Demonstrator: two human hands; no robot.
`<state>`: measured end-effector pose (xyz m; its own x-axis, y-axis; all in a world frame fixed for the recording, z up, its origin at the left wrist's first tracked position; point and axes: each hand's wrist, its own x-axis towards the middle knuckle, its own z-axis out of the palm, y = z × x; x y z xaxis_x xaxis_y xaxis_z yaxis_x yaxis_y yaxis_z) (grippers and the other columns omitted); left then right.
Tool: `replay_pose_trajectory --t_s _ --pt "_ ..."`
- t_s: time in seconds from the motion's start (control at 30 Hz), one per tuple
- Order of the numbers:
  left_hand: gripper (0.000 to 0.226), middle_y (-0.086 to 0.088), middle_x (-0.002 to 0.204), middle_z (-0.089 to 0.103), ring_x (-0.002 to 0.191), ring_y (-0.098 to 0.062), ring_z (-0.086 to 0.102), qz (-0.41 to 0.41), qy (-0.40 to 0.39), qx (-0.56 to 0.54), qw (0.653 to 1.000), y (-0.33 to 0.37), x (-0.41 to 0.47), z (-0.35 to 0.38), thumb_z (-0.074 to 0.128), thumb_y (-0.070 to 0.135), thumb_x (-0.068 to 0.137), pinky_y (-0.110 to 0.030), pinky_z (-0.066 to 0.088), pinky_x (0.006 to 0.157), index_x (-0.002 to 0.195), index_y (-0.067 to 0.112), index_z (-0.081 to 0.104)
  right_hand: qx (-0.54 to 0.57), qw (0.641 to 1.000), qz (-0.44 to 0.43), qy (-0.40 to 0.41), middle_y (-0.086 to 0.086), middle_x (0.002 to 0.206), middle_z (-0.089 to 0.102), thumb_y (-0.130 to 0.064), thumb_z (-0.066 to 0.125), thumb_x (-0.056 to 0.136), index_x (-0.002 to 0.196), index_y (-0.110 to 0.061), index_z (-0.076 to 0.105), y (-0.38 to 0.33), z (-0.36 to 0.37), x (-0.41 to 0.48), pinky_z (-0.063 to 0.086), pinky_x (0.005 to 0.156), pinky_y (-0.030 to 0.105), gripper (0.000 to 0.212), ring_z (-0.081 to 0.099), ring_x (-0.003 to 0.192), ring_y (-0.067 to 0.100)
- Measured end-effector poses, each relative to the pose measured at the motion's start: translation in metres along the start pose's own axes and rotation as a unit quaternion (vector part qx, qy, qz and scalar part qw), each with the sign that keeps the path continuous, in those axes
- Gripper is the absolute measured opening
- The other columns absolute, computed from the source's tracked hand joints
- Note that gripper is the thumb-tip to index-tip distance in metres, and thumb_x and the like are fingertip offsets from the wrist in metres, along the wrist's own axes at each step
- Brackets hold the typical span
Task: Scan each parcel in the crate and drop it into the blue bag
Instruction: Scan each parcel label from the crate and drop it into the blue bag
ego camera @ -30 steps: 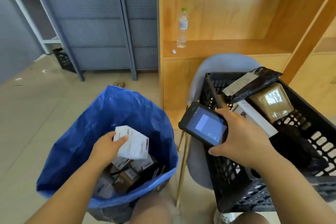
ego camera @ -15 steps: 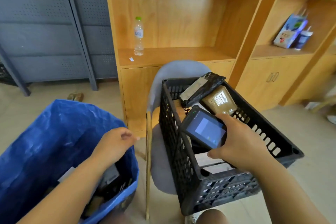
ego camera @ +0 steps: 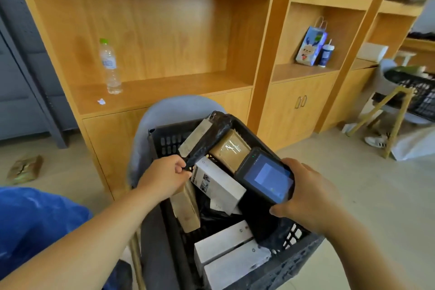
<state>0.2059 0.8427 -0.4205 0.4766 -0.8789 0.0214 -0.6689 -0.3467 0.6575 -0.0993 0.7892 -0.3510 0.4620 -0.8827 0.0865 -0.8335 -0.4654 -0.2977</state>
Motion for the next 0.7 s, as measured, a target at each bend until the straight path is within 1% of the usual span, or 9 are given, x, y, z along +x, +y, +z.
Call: replay_pose_trajectory --t_s 0.07,0.17,0.23,0.33,0.4,0.47,0.57,0.63,0.7 --pt "0.025 0.015 0.100 0.057 0.086 -0.005 0.056 0.002 -0.012 0.035 0.999 -0.001 0.023 0.012 0.067 0.042 0.082 -0.028 0.045 0.070 0.104 0.035 0.057 -0.004 1.000 0.005 -0.008 -0.014 0.097 0.046 -0.059 0.072 0.047 0.129 -0.037 0.027 0.006 0.000 0.013 0.042 0.063 0.027 0.096 0.049 0.083 0.011" --pt "0.042 0.003 0.118 0.051 0.103 -0.019 0.057 0.012 -0.022 0.106 0.994 0.000 0.055 0.025 0.064 0.040 0.085 -0.038 0.050 0.084 0.123 0.029 0.051 -0.008 1.000 0.005 -0.015 -0.012 0.101 0.049 -0.058 0.073 0.050 0.133 -0.036 0.026 0.011 -0.001 0.034 0.048 0.071 0.031 0.098 0.051 0.086 0.012" --pt "0.049 -0.004 0.124 0.047 0.107 -0.027 0.055 0.011 -0.021 0.157 0.987 0.002 0.074 0.033 0.065 0.039 0.085 -0.039 0.050 0.085 0.128 0.025 0.046 -0.010 1.000 0.003 -0.017 -0.012 0.099 0.049 -0.057 0.073 0.051 0.133 -0.034 0.027 0.011 0.000 0.047 0.048 0.072 0.032 0.097 0.051 0.085 0.012" --pt "0.055 -0.006 0.126 0.044 0.111 -0.031 0.052 0.002 -0.037 0.217 0.976 0.004 0.095 0.044 0.066 0.040 0.085 -0.040 0.051 0.084 0.132 0.026 0.041 -0.007 1.000 0.003 -0.021 -0.012 0.096 0.049 -0.055 0.074 0.052 0.129 -0.034 0.030 0.011 0.002 0.065 0.049 0.071 0.030 0.091 0.051 0.084 0.011" --pt "0.052 -0.007 0.126 0.044 0.110 -0.030 0.053 -0.004 -0.053 0.251 0.966 0.005 0.103 0.049 0.062 0.038 0.089 -0.039 0.052 0.084 0.134 0.024 0.040 -0.006 1.000 0.002 -0.020 -0.012 0.097 0.049 -0.054 0.074 0.053 0.129 -0.034 0.030 0.010 0.003 0.074 0.049 0.071 0.030 0.090 0.051 0.085 0.011" --pt "0.040 -0.008 0.123 0.049 0.105 -0.029 0.056 -0.009 -0.052 0.263 0.963 0.006 0.109 0.053 0.052 0.030 0.096 -0.040 0.053 0.083 0.134 0.021 0.043 -0.007 1.000 0.001 -0.017 -0.012 0.098 0.049 -0.054 0.074 0.054 0.131 -0.033 0.029 0.009 0.005 0.080 0.047 0.070 0.029 0.092 0.050 0.085 0.011" --pt "0.029 -0.008 0.112 0.056 0.095 -0.026 0.059 -0.005 -0.006 0.249 0.968 0.010 0.113 0.050 0.039 0.021 0.101 -0.038 0.052 0.073 0.129 0.020 0.046 0.001 1.000 0.004 -0.018 -0.012 0.100 0.049 -0.053 0.075 0.053 0.134 -0.032 0.028 0.011 0.008 0.084 0.046 0.070 0.029 0.095 0.050 0.086 0.011" --pt "0.026 -0.008 0.105 0.057 0.090 -0.025 0.057 0.016 0.027 0.235 0.971 0.014 0.110 0.043 0.037 0.017 0.101 -0.035 0.044 0.065 0.126 0.020 0.046 0.004 1.000 0.008 -0.020 -0.012 0.100 0.048 -0.054 0.075 0.053 0.133 -0.033 0.028 0.012 0.008 0.083 0.046 0.069 0.029 0.095 0.050 0.086 0.012" --pt "0.022 -0.009 0.102 0.057 0.089 -0.027 0.055 0.047 0.055 0.210 0.975 0.019 0.104 0.033 0.039 0.011 0.098 -0.037 0.042 0.064 0.117 0.018 0.048 0.004 1.000 0.013 -0.016 -0.012 0.100 0.048 -0.054 0.075 0.053 0.133 -0.033 0.028 0.013 0.009 0.079 0.046 0.069 0.029 0.094 0.050 0.086 0.012"
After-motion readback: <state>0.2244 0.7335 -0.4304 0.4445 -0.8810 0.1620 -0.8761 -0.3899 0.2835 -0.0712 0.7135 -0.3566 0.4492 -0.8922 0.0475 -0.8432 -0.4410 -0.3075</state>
